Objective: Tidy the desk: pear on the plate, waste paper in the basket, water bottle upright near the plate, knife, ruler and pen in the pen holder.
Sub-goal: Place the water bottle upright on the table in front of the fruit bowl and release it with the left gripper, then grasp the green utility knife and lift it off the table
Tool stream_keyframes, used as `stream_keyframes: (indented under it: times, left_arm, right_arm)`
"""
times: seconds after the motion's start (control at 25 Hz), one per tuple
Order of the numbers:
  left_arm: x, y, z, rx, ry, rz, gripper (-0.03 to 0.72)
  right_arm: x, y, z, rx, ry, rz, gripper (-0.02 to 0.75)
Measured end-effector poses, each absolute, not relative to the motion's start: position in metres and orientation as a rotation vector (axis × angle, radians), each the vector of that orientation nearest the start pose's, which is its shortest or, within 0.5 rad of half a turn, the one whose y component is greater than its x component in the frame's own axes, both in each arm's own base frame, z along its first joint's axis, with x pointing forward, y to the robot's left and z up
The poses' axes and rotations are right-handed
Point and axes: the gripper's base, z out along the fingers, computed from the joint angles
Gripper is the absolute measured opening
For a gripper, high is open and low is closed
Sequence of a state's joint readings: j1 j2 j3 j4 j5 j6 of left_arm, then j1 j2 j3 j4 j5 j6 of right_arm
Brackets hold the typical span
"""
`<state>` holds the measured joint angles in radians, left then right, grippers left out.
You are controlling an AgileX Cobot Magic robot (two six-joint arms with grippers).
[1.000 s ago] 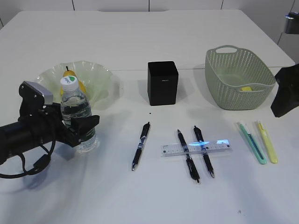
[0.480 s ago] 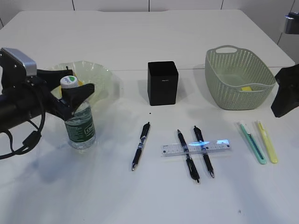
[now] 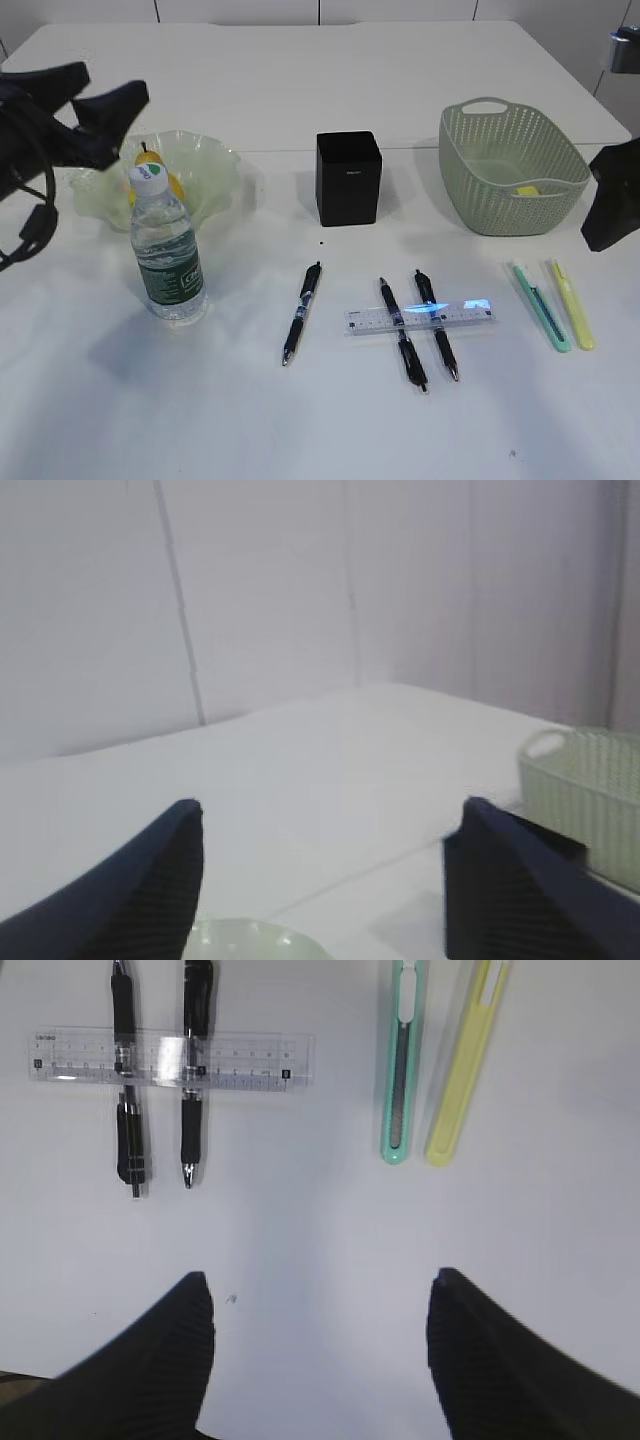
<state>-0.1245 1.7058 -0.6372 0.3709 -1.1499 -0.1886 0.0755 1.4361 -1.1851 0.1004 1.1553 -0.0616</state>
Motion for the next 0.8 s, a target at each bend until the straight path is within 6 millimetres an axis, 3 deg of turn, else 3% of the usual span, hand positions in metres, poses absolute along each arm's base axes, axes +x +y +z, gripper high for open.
stream_keyframes:
  times: [0.16,0.44,0.8]
  left_arm:
    - [0.316,-0.045,0.223,0.173,1.449,-0.277,0.561]
    - [0.314,0.0,0.22,-0.056,1.65,-0.133,0.561]
    - [0.285,0.008,0.226,-0.216,1.975,-0.103,0.559]
  right_arm:
    - [0.273,0.028,0.301,-0.163,2.883,0.132,0.497]
    - [0.273,0.028,0.301,-0.165,2.881,0.132,0.497]
    - [0.273,0.028,0.301,-0.166,2.88,0.129,0.497]
